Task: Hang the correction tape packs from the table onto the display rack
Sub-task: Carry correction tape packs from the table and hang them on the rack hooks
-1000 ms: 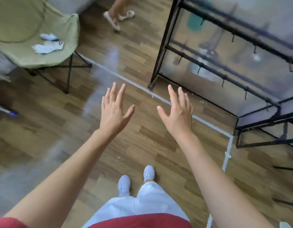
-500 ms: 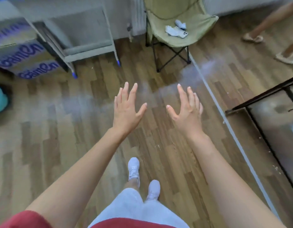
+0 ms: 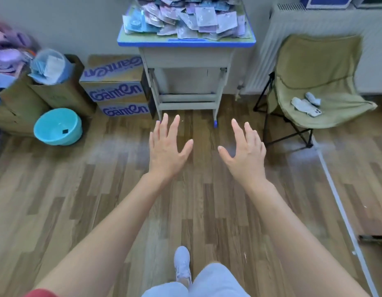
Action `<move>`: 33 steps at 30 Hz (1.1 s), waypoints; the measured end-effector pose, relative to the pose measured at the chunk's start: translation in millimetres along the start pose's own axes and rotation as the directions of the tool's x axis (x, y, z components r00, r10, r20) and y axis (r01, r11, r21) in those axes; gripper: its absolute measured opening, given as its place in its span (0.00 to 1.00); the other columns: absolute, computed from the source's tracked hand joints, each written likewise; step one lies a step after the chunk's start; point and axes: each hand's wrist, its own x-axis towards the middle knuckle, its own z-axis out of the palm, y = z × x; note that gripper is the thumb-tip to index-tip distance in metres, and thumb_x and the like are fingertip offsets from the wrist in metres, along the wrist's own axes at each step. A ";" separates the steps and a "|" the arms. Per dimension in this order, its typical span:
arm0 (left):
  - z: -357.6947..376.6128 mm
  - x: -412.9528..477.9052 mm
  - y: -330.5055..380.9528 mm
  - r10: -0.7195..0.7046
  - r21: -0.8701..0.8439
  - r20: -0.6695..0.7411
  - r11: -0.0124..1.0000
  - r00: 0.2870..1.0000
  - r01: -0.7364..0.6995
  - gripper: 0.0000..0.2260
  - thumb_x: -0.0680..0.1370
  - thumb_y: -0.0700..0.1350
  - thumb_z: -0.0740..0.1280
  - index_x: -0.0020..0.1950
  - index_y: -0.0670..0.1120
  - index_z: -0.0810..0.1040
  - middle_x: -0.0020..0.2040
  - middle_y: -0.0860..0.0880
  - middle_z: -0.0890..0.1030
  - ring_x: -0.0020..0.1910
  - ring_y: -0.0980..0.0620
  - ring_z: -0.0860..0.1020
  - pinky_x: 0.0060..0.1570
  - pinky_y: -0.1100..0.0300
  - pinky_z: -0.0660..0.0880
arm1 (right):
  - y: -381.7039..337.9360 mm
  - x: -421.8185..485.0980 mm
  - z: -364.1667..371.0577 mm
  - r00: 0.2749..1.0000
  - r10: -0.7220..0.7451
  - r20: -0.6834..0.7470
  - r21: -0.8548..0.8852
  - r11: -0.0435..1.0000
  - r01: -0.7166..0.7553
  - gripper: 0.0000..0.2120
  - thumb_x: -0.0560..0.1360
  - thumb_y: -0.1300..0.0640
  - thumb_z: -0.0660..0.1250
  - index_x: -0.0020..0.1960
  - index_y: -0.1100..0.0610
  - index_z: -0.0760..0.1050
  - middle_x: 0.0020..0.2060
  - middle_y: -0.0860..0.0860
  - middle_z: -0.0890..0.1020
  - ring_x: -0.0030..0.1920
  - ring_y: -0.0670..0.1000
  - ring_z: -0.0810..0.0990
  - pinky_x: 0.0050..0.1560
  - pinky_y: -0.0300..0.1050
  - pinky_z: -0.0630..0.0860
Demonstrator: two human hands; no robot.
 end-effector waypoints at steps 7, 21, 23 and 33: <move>-26.8 114.0 -23.5 -0.015 -0.022 -0.061 1.000 0.998 0.014 0.29 0.80 0.55 0.59 0.78 0.53 0.52 0.79 0.48 0.49 0.78 0.47 0.45 0.74 0.50 0.43 | -49.7 117.5 10.8 0.999 -0.048 -0.020 -0.026 0.999 0.048 0.33 0.78 0.45 0.60 0.77 0.47 0.48 0.77 0.55 0.53 0.76 0.58 0.49 0.73 0.58 0.48; -8.2 391.3 11.7 -0.025 -0.087 -0.054 0.996 0.998 0.021 0.31 0.80 0.55 0.61 0.78 0.52 0.51 0.79 0.47 0.47 0.78 0.48 0.45 0.75 0.50 0.45 | -51.0 400.1 -9.2 0.996 -0.015 -0.085 -0.041 0.999 0.011 0.35 0.77 0.46 0.63 0.77 0.48 0.49 0.77 0.57 0.53 0.76 0.60 0.51 0.72 0.58 0.50; -0.4 424.6 18.0 -0.027 -0.090 -0.030 0.996 0.999 0.025 0.30 0.80 0.56 0.61 0.78 0.52 0.51 0.79 0.47 0.48 0.78 0.48 0.45 0.75 0.50 0.46 | -46.9 431.7 -9.4 0.997 0.003 -0.083 -0.048 0.999 -0.008 0.35 0.77 0.46 0.64 0.77 0.48 0.49 0.76 0.57 0.53 0.75 0.60 0.51 0.72 0.58 0.51; 53.4 593.9 30.4 -0.014 -0.157 0.110 0.987 0.994 0.031 0.31 0.79 0.55 0.62 0.78 0.52 0.52 0.79 0.48 0.47 0.77 0.46 0.44 0.75 0.50 0.47 | -17.1 583.5 19.7 0.988 0.157 -0.011 -0.119 0.980 -0.157 0.35 0.77 0.47 0.63 0.78 0.50 0.48 0.77 0.58 0.49 0.75 0.61 0.49 0.71 0.58 0.52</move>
